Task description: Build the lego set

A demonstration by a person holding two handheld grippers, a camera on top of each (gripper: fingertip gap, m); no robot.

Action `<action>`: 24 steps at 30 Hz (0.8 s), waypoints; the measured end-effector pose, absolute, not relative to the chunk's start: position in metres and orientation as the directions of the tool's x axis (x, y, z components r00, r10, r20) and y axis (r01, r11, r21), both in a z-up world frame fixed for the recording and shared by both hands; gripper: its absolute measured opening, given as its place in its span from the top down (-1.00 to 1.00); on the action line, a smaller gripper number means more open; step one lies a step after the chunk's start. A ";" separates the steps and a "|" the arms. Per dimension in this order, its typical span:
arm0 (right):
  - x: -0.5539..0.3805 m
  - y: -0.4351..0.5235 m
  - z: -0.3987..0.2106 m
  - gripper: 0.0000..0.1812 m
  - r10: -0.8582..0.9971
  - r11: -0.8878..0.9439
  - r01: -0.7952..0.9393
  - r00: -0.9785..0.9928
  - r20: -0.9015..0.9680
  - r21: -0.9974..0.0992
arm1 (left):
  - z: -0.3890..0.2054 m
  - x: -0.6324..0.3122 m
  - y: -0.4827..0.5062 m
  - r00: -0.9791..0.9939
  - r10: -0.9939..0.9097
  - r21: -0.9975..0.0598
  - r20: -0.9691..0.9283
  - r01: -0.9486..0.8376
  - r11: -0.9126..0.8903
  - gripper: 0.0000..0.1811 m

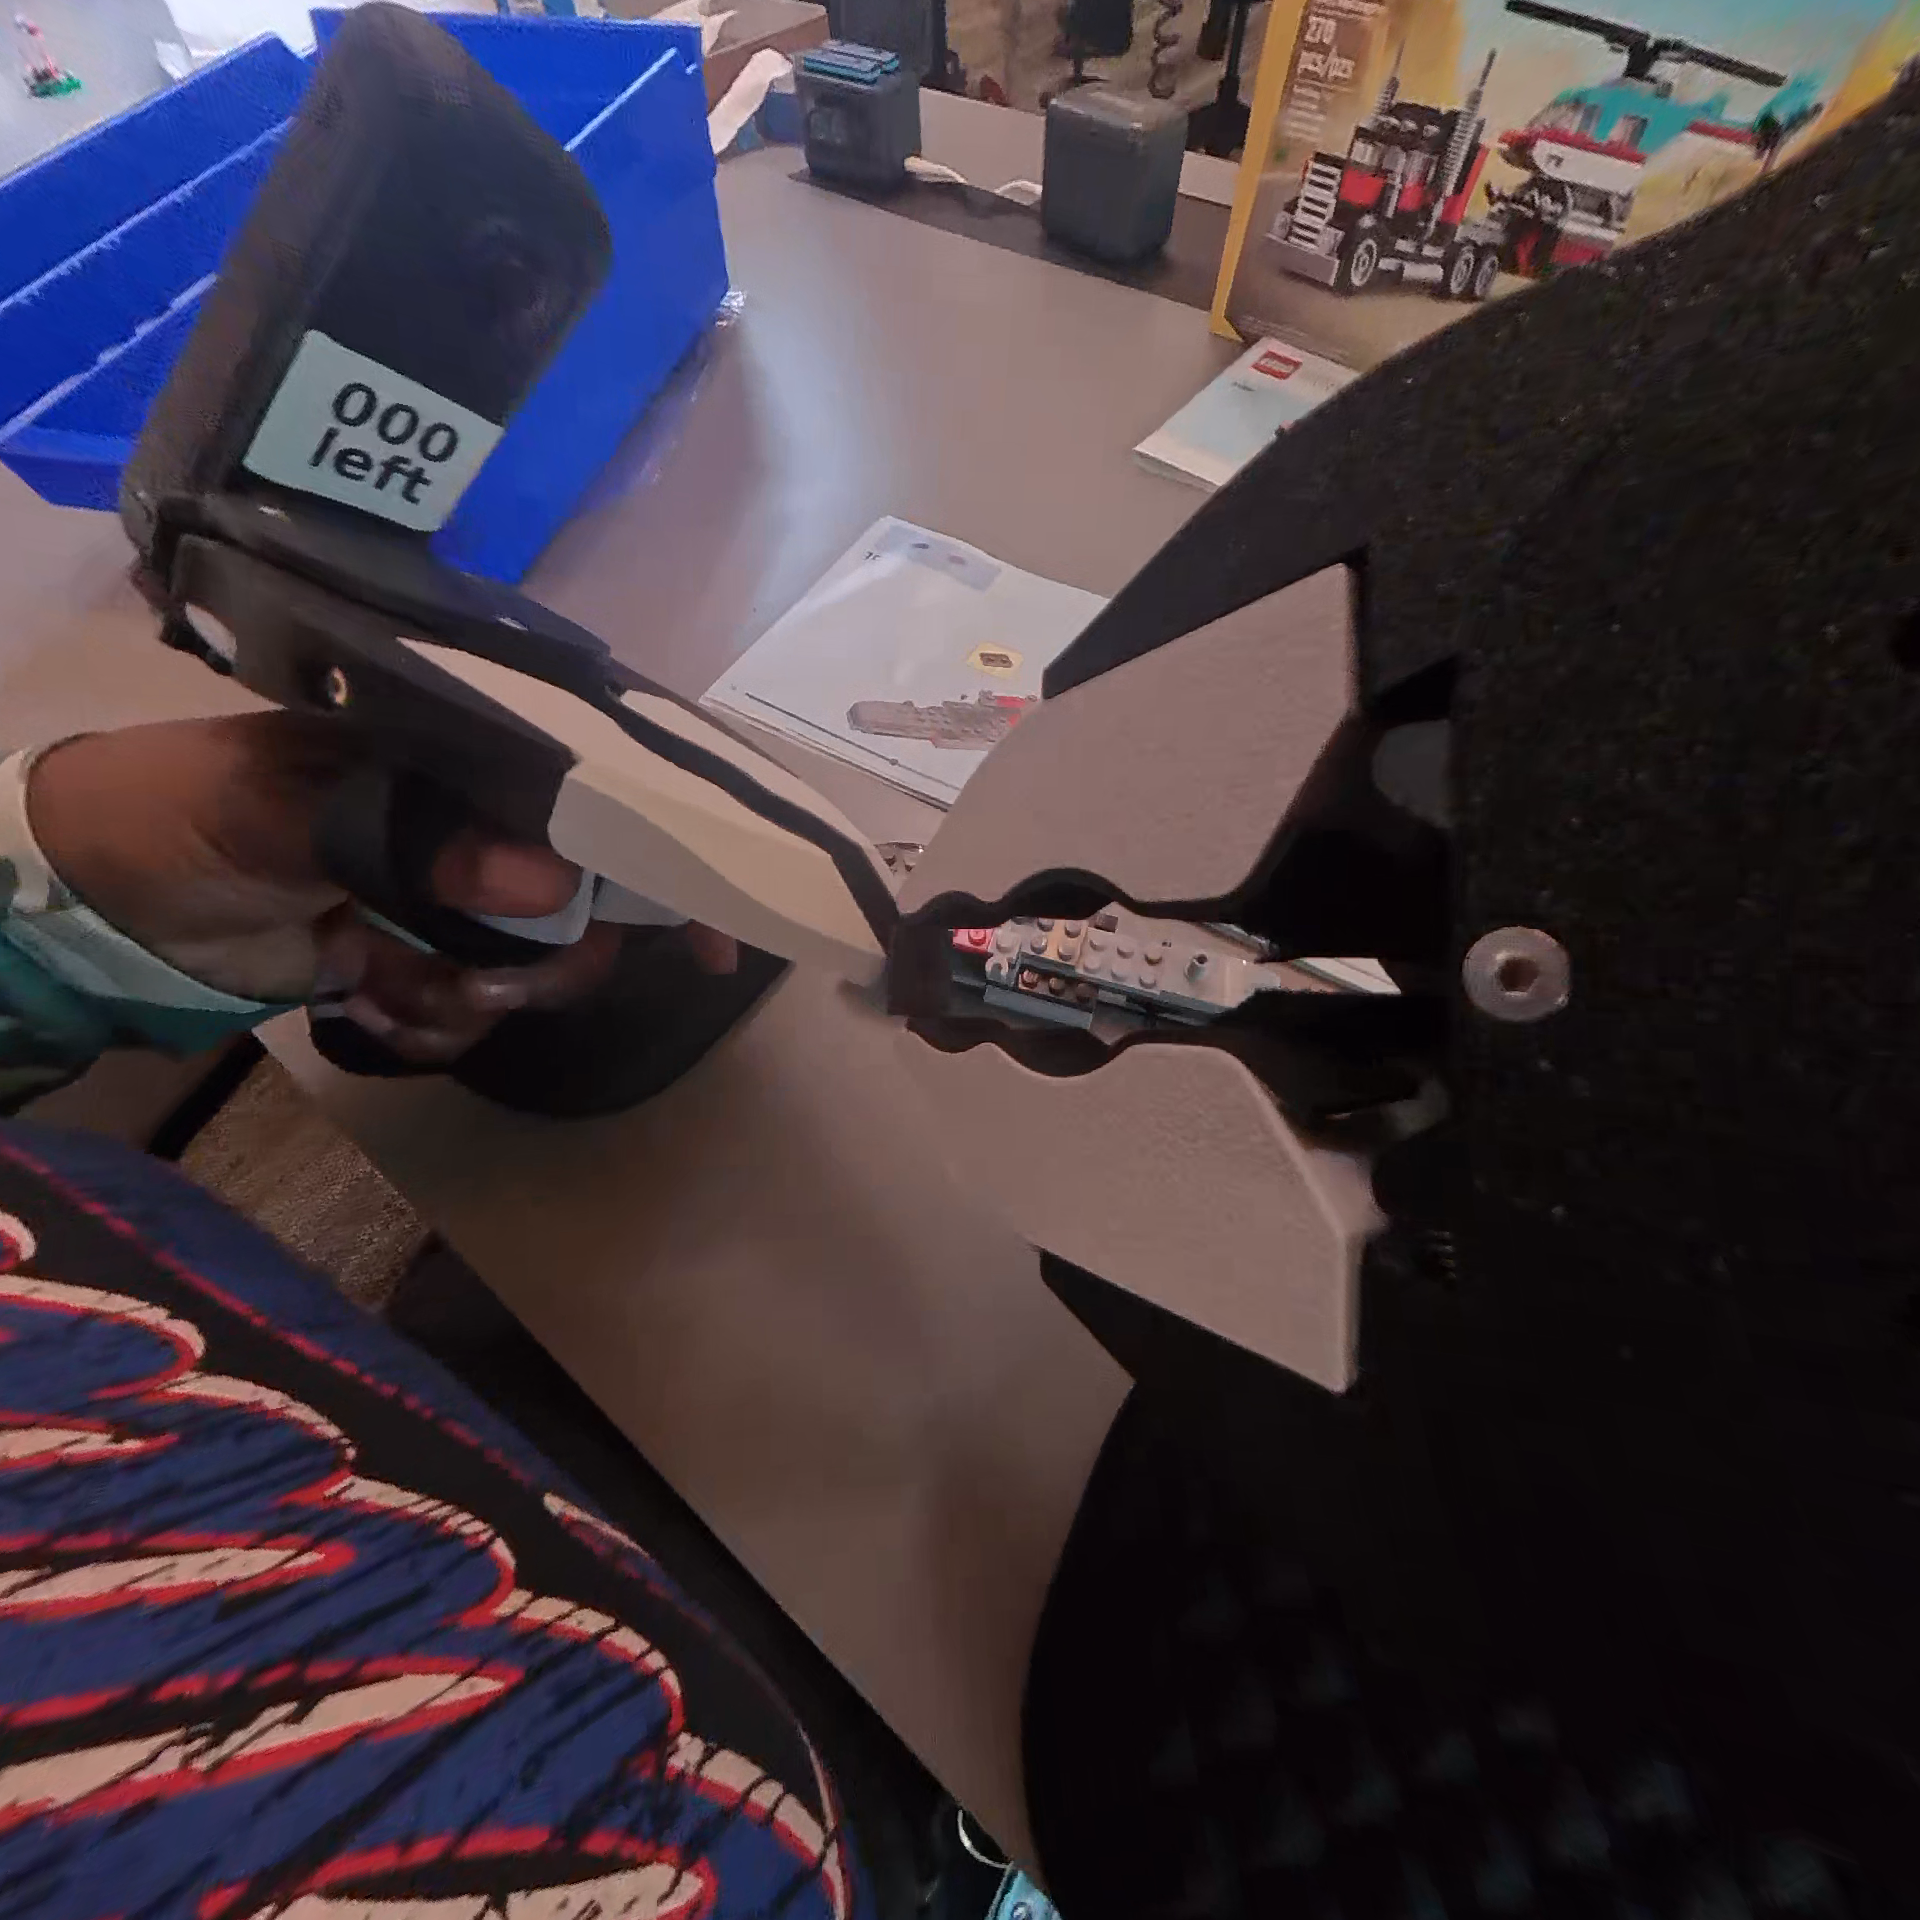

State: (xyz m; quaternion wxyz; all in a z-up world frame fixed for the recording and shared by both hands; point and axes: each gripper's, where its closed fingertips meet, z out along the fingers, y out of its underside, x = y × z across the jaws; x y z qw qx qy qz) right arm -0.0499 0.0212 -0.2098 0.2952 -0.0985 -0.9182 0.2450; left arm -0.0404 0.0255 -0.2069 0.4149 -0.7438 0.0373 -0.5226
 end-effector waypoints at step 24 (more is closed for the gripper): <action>-0.101 0.036 -0.171 0.81 0.551 0.834 0.040 -0.107 0.827 -0.551 | -0.166 -0.103 0.045 -0.015 -0.435 -0.145 0.901 0.932 -0.333 0.97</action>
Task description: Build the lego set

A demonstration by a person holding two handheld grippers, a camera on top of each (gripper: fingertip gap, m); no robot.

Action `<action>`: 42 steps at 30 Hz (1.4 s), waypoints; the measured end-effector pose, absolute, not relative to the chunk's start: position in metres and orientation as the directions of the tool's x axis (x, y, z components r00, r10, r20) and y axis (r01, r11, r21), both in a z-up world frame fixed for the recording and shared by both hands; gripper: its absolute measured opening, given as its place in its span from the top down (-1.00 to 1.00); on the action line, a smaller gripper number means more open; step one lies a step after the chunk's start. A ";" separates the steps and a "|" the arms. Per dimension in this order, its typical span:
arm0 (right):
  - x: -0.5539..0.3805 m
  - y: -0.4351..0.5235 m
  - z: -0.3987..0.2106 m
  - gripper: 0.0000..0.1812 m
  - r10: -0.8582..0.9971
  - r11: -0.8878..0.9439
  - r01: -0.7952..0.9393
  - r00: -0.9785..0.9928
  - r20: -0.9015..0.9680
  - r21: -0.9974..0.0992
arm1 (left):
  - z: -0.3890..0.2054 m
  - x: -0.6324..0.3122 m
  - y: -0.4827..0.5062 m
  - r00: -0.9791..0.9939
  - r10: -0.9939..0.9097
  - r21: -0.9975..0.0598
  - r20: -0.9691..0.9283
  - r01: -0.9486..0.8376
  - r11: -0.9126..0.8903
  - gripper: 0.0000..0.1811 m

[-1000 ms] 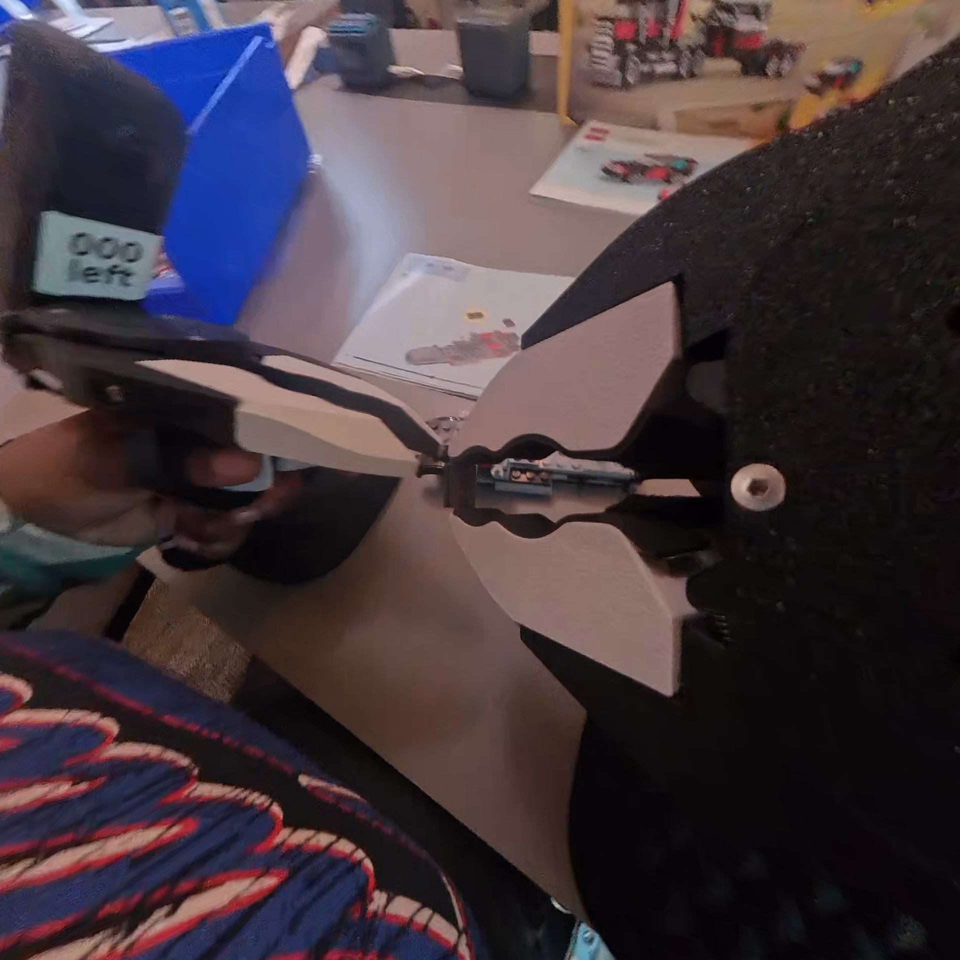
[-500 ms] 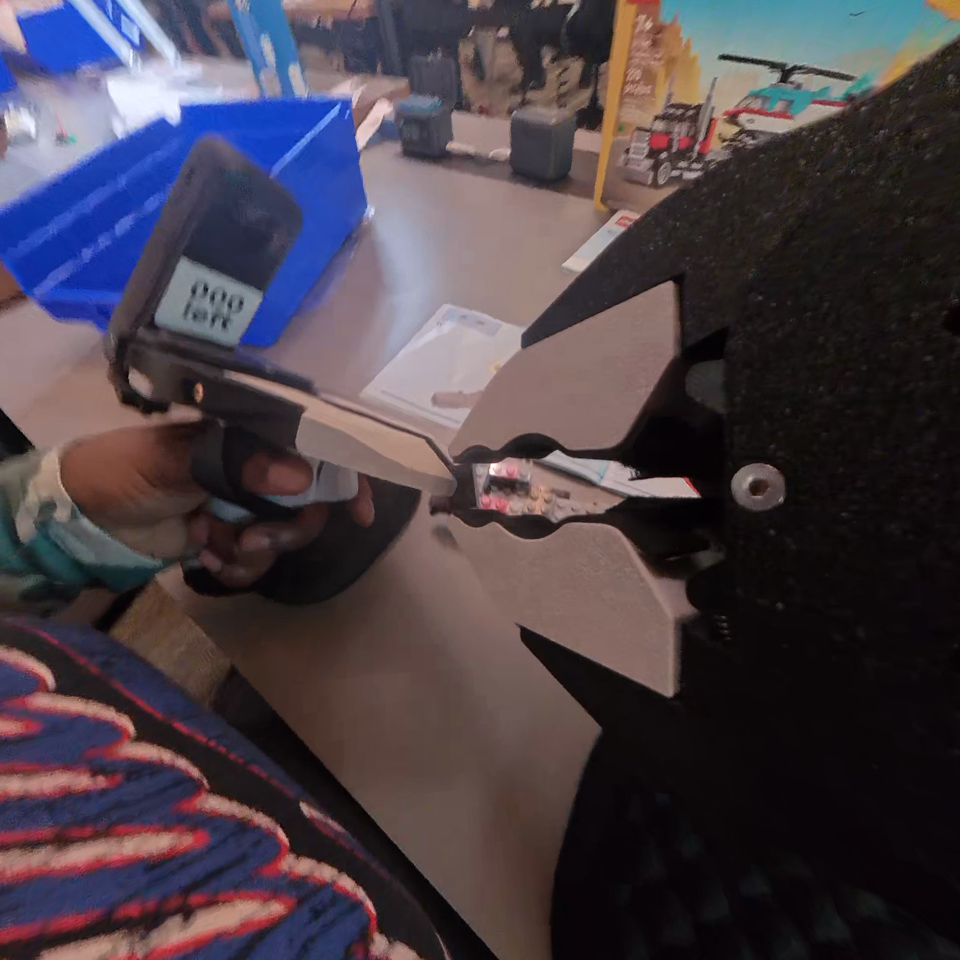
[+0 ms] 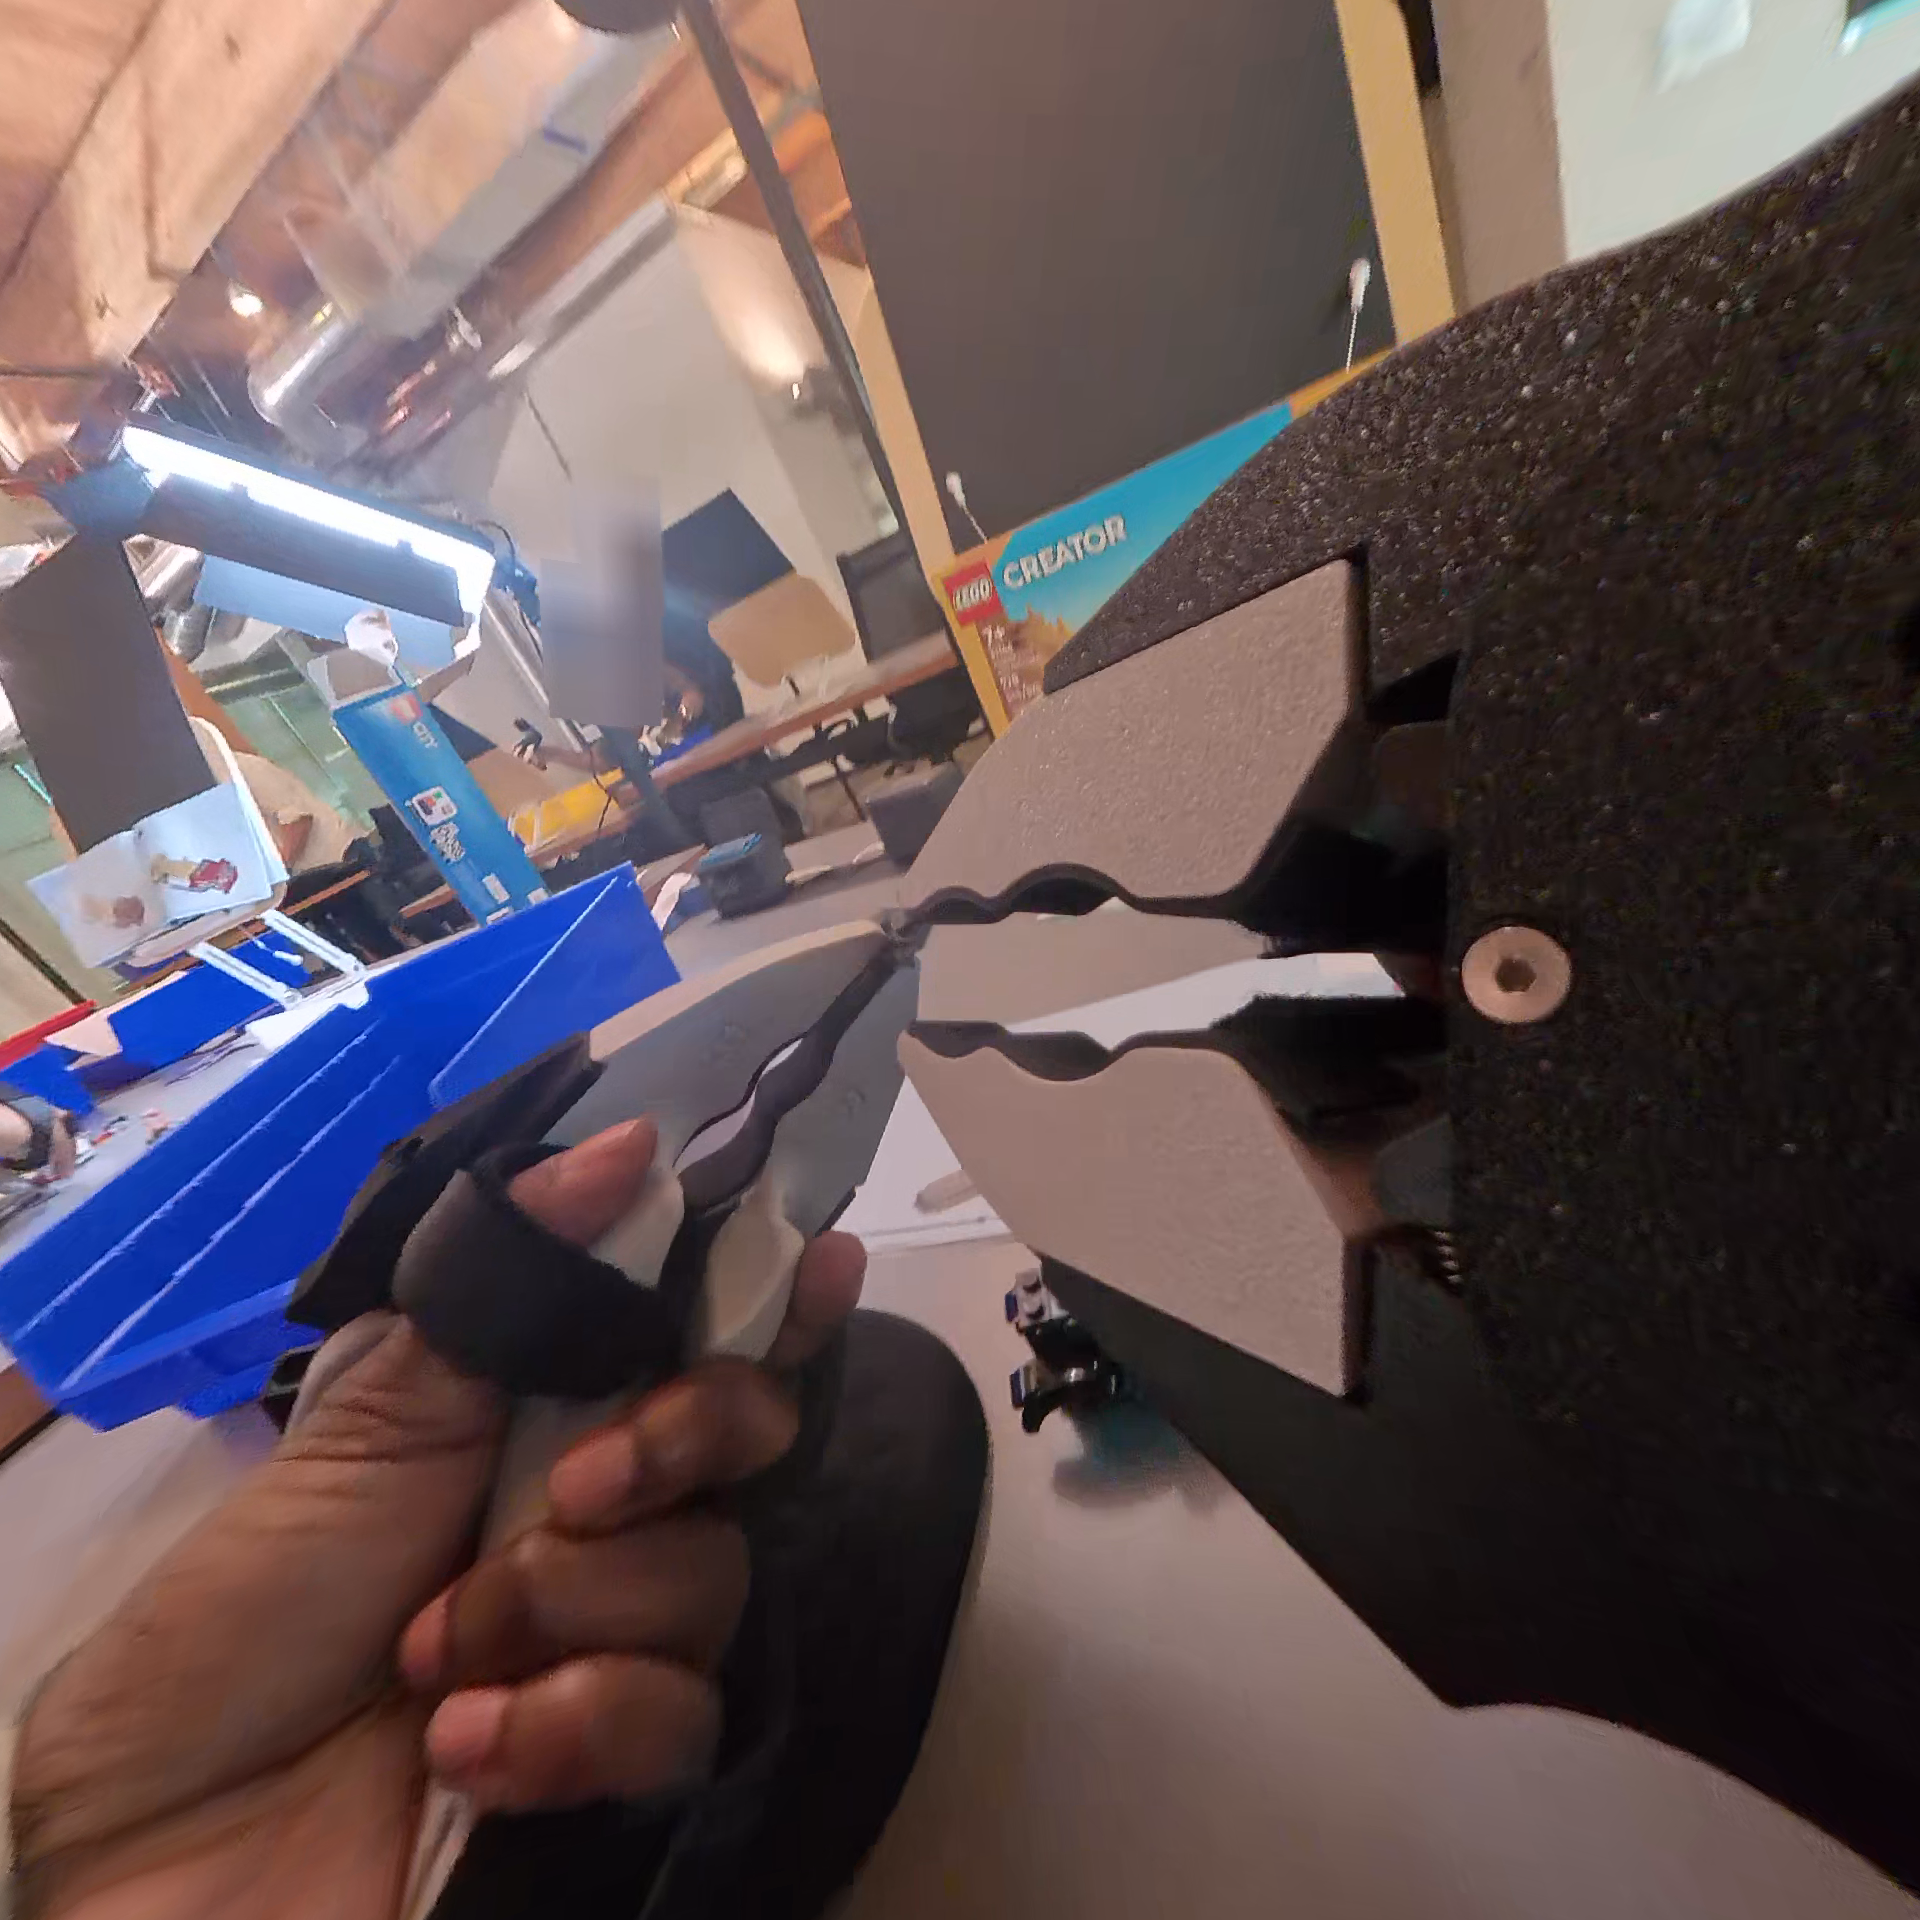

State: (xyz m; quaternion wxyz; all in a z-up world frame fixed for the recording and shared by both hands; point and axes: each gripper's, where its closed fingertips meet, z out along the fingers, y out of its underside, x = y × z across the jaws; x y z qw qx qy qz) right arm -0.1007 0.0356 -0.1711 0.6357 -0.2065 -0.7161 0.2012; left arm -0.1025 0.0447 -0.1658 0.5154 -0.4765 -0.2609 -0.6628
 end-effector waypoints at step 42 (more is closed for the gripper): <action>-0.055 0.022 -0.193 0.91 0.734 0.388 -0.061 -0.583 0.348 -0.920 | -0.207 -0.065 0.024 0.640 -0.565 -0.825 -0.520 -0.548 0.138 0.96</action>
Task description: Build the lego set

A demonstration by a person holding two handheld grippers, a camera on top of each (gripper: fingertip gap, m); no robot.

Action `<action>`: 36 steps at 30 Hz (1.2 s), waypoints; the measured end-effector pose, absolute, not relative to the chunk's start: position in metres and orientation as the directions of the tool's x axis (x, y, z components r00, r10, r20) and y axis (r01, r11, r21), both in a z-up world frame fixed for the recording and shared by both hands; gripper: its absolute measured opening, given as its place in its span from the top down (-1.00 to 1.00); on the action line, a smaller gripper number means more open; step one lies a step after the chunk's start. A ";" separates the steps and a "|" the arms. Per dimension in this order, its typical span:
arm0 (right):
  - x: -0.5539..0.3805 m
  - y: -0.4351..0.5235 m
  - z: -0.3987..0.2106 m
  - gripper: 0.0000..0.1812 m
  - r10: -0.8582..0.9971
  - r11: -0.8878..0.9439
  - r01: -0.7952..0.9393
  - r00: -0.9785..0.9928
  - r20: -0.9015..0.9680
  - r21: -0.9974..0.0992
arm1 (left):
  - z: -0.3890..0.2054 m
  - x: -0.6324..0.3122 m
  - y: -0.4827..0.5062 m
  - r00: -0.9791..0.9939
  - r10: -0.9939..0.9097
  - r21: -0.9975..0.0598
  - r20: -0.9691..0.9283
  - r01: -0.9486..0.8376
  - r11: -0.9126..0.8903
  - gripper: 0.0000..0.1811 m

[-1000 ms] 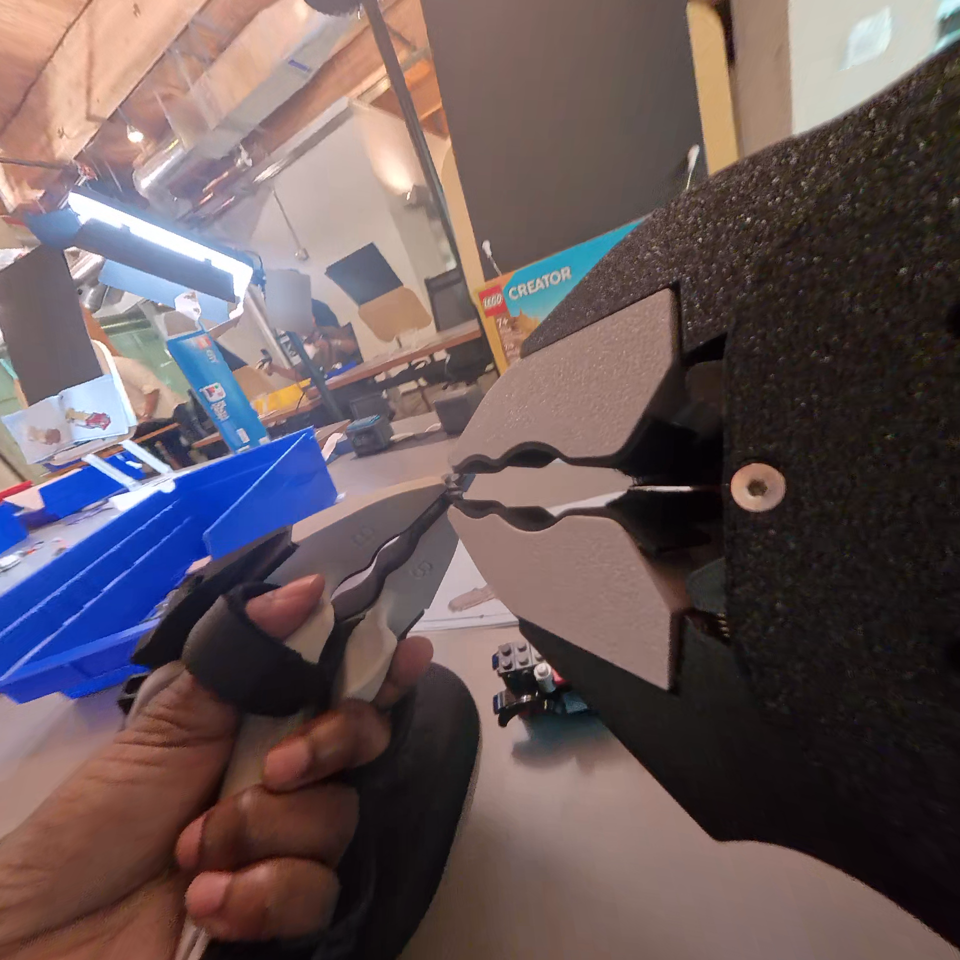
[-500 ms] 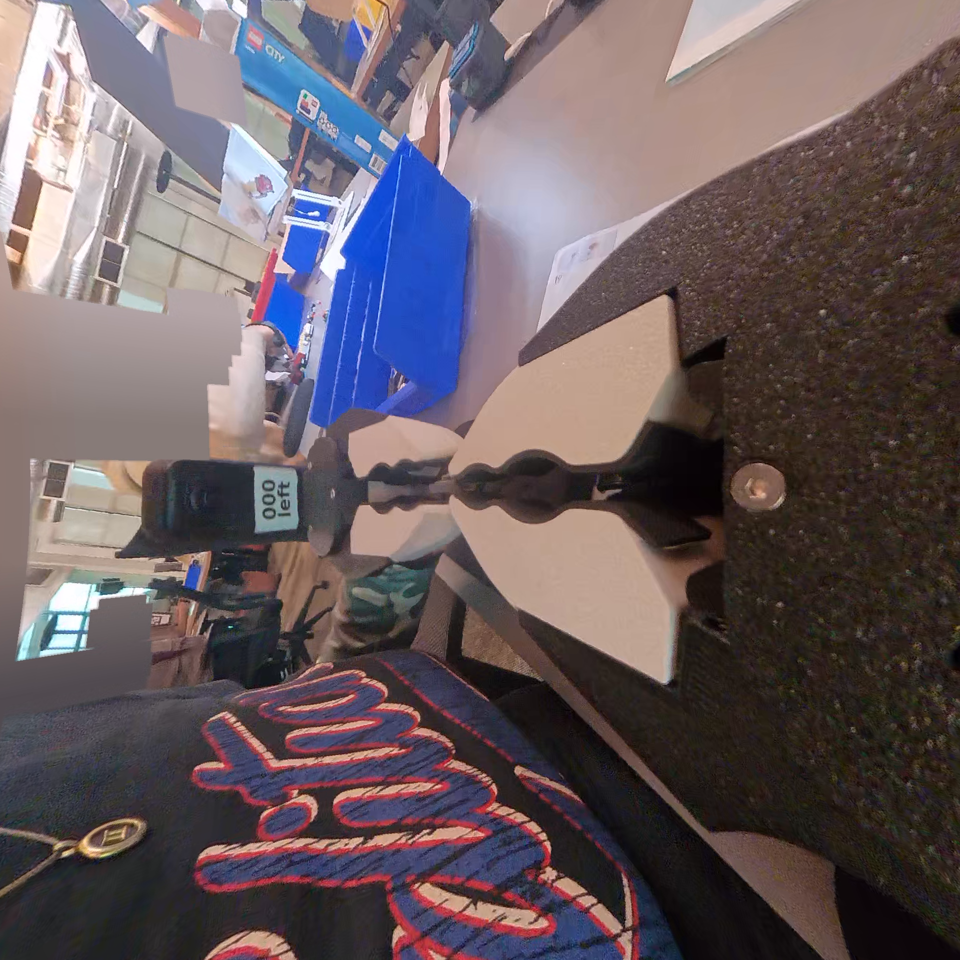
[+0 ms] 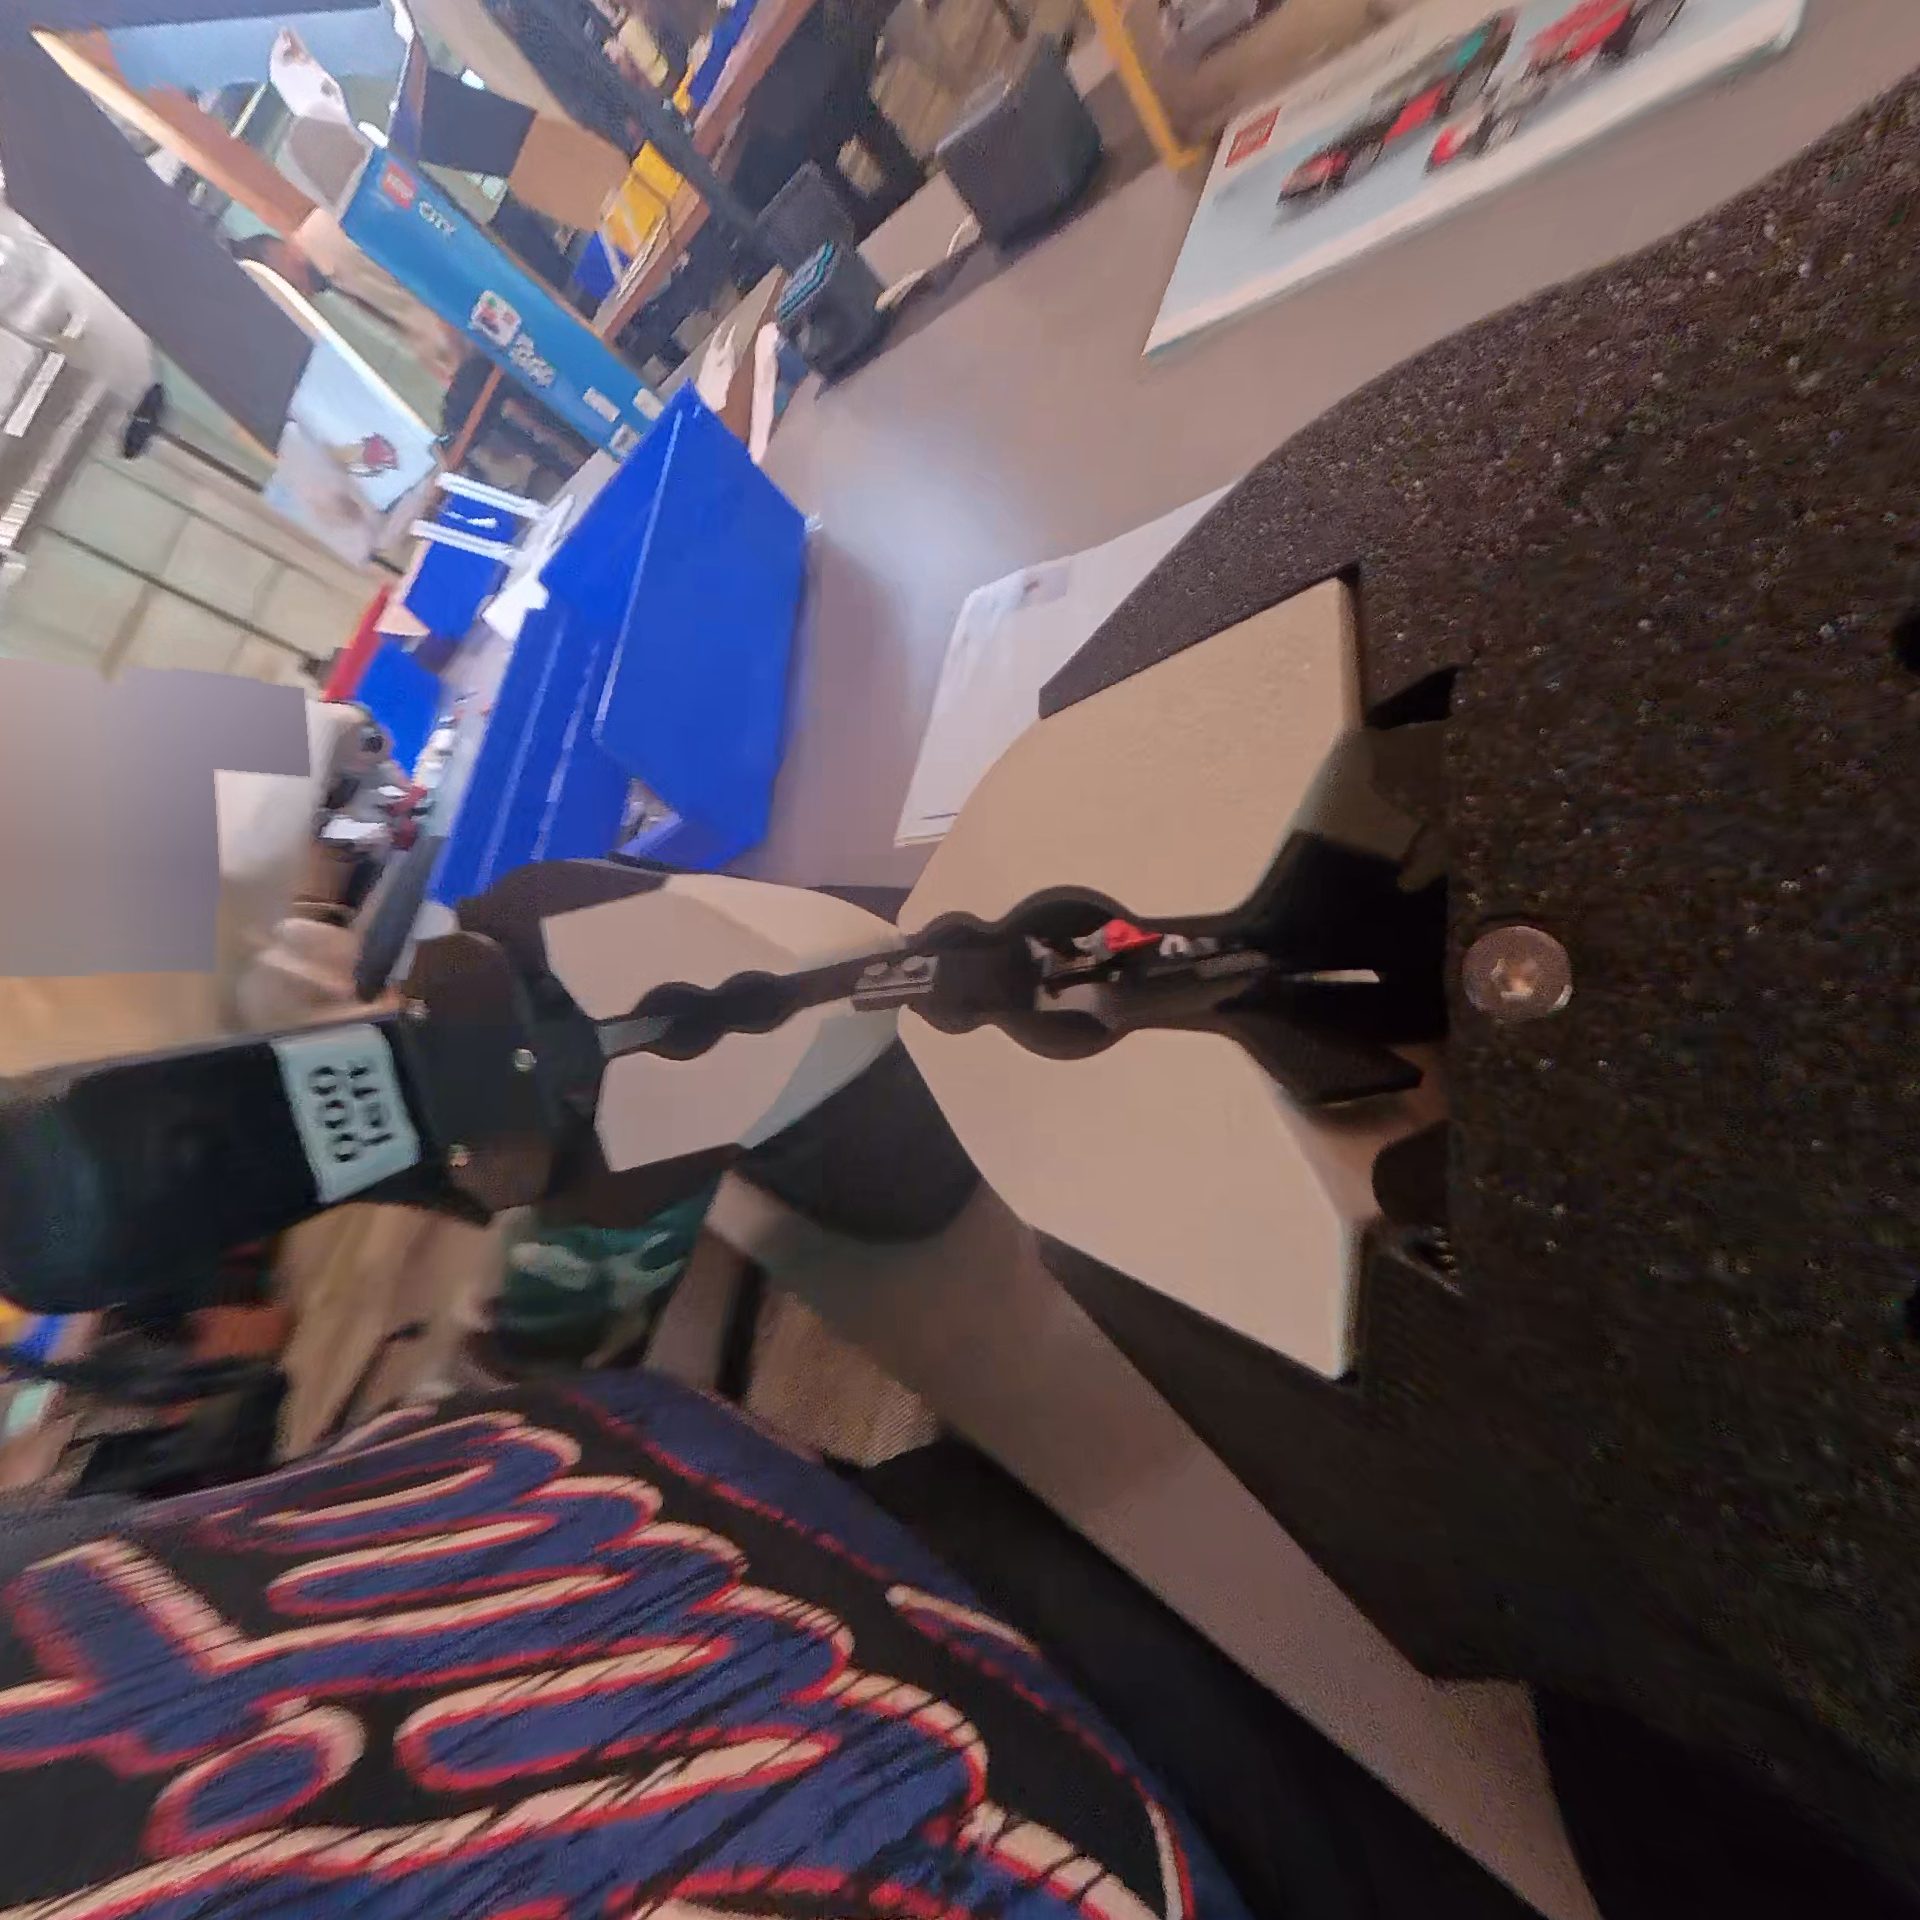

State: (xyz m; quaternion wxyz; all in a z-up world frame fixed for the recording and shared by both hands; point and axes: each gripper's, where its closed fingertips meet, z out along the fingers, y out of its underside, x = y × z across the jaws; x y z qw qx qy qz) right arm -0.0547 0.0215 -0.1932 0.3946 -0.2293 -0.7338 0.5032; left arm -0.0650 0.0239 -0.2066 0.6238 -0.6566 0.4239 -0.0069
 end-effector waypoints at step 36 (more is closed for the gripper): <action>-0.056 0.073 -0.272 0.97 0.378 0.917 0.278 -0.372 0.848 -0.287 | -0.236 -0.107 0.032 0.861 -0.474 -0.889 -0.186 -0.353 -0.291 0.79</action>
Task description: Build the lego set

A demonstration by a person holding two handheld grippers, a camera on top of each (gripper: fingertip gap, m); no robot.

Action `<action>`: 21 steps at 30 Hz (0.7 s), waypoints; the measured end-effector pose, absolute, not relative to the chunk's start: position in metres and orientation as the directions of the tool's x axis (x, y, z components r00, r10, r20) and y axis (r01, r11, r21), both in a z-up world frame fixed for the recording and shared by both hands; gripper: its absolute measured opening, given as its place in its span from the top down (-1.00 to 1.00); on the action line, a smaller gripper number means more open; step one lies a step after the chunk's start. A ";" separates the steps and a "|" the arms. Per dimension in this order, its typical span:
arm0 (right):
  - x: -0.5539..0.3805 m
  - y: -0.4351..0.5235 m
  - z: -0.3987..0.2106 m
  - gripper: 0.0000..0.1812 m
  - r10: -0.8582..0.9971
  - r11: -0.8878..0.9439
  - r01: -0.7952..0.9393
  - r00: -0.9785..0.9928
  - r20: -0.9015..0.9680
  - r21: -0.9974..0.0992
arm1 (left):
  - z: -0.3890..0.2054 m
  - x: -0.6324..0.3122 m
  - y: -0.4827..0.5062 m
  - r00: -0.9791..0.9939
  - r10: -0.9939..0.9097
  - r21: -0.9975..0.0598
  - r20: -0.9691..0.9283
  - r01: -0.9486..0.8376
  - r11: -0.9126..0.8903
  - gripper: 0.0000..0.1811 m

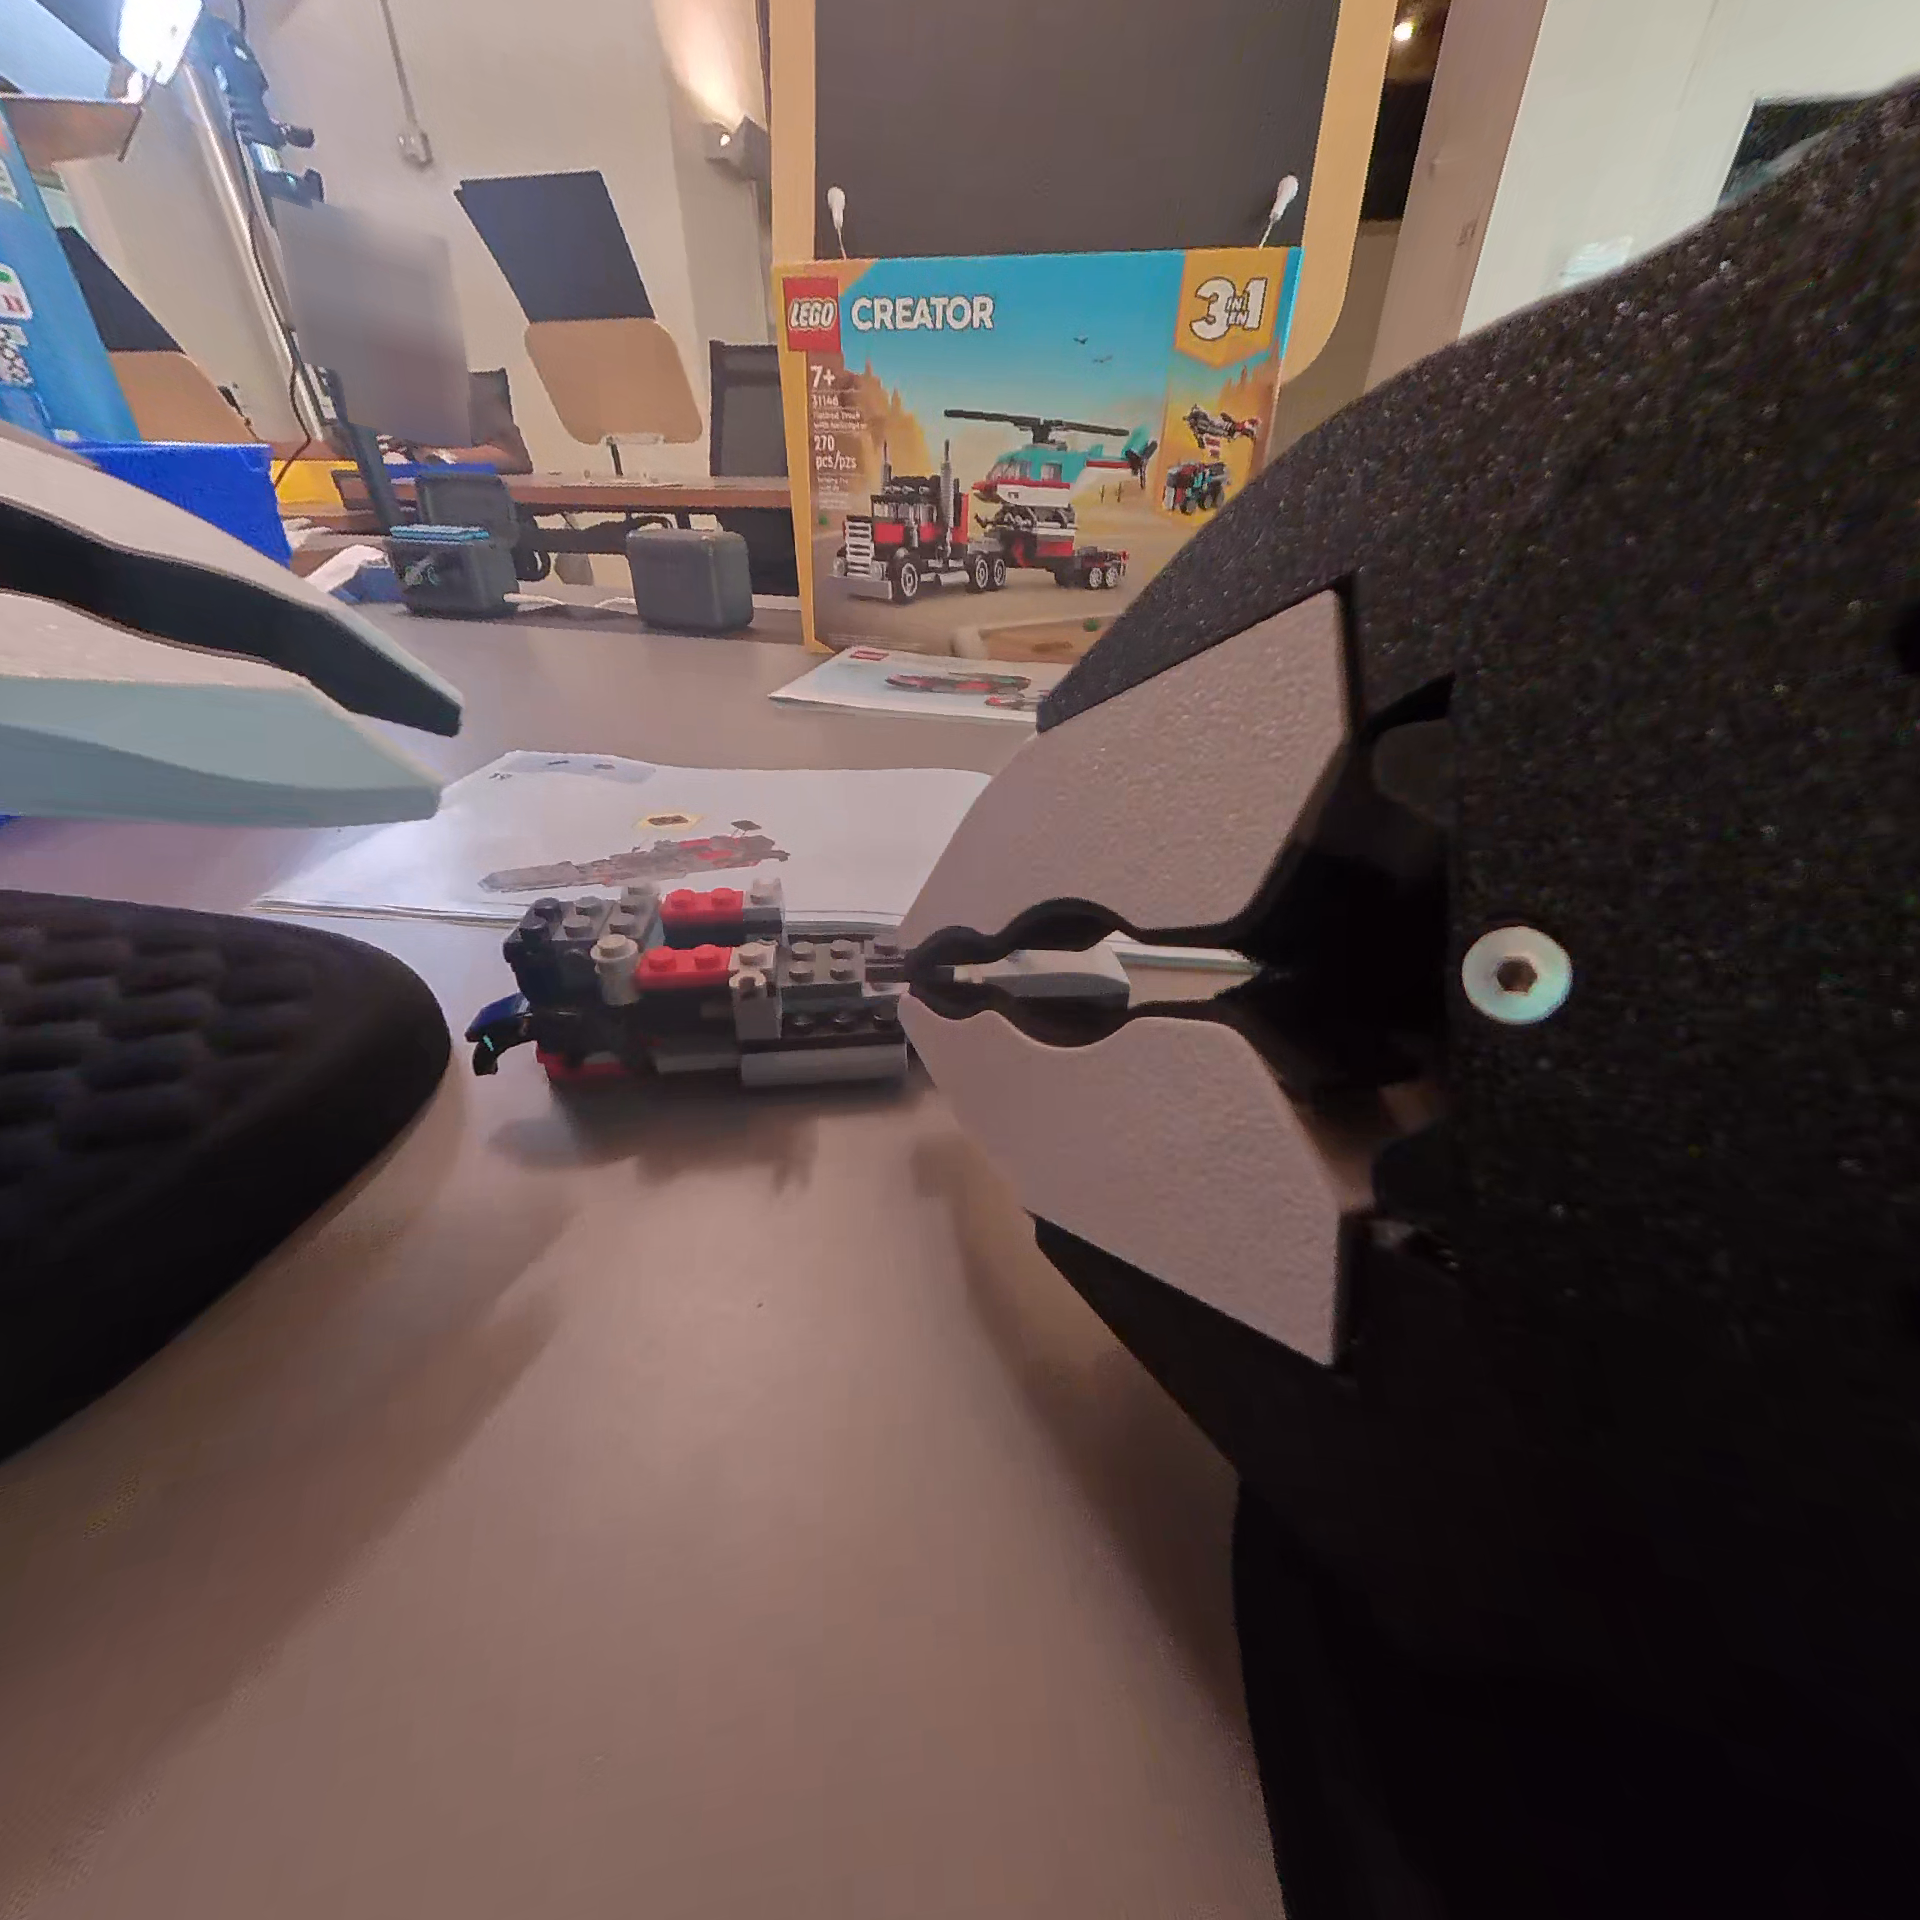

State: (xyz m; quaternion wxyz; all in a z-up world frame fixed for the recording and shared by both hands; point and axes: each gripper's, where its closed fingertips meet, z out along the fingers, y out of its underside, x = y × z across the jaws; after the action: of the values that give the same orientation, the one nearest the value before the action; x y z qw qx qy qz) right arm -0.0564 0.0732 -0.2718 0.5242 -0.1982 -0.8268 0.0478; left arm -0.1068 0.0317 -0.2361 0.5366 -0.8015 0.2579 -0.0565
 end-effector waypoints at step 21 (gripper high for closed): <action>-0.059 0.073 -0.278 0.97 0.384 0.914 0.272 -0.349 0.855 -0.299 | -0.267 -0.110 0.038 0.865 -0.502 -0.832 -0.012 -0.287 -0.475 0.43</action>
State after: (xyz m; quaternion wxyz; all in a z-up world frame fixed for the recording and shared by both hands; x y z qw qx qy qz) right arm -0.0587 0.0727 -0.2777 0.5344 -0.2002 -0.8196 0.0520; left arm -0.1100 0.0382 -0.2667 0.4571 -0.8506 0.2319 -0.1173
